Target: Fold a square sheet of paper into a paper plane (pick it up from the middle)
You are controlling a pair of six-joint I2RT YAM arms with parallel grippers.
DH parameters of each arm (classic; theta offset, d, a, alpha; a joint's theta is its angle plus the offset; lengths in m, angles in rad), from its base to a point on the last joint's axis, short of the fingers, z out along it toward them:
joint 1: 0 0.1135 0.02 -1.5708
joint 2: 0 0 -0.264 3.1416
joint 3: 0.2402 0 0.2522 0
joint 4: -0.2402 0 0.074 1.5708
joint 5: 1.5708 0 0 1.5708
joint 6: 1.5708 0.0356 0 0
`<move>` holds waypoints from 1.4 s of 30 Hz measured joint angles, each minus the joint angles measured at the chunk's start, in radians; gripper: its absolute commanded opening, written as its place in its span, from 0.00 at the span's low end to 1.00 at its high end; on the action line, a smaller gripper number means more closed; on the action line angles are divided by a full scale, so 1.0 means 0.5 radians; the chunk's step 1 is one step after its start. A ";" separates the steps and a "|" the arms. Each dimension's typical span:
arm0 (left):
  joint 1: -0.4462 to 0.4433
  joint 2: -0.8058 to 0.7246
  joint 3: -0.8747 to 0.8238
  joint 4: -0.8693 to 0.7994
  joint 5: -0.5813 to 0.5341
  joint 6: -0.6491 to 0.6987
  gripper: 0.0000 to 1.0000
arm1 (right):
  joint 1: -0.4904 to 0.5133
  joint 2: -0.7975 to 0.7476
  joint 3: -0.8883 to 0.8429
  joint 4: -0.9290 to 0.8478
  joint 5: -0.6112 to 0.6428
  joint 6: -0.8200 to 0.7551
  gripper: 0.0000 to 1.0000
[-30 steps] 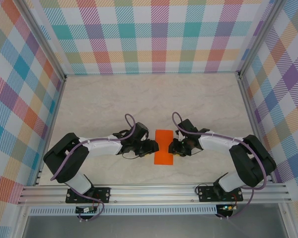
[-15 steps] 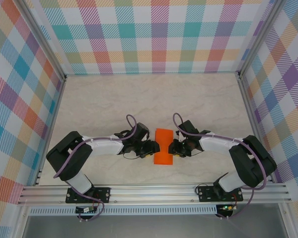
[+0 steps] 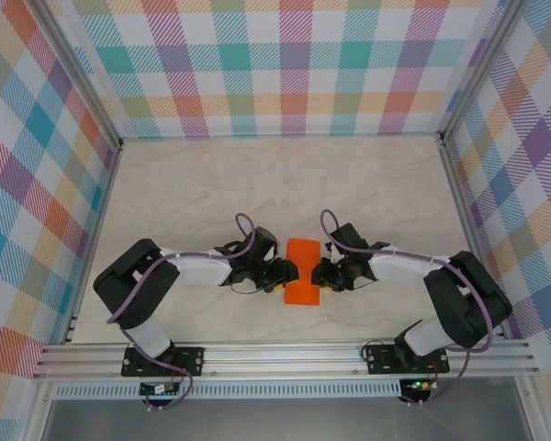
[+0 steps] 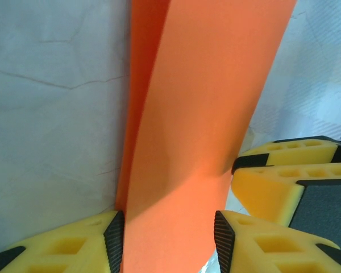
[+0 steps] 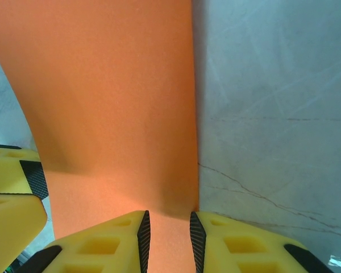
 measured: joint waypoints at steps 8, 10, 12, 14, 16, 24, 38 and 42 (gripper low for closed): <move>-0.001 0.021 0.000 0.061 0.011 -0.035 0.38 | 0.000 -0.020 -0.017 0.022 -0.006 0.006 0.31; -0.001 0.021 0.000 0.069 0.010 -0.039 0.37 | 0.000 -0.023 -0.017 0.021 -0.007 0.006 0.31; -0.001 0.021 0.000 0.079 0.010 -0.039 0.34 | 0.000 -0.026 -0.017 0.021 -0.008 0.006 0.32; -0.001 0.021 0.000 0.088 0.010 -0.044 0.30 | 0.000 -0.027 -0.017 0.021 -0.008 0.006 0.32; -0.001 0.021 0.002 0.092 0.008 -0.045 0.24 | 0.000 -0.027 -0.017 0.021 -0.008 0.006 0.32; 0.004 0.060 0.095 0.030 -0.014 0.010 0.00 | -0.006 -0.222 -0.015 -0.101 0.002 0.005 0.39; 0.298 -0.154 0.531 -0.729 -0.024 0.468 0.00 | -0.055 -0.914 0.105 -0.550 0.213 -0.009 0.46; 0.425 -0.302 0.790 -1.059 -0.008 0.650 0.00 | -0.055 -1.003 0.117 -0.603 0.253 -0.009 0.46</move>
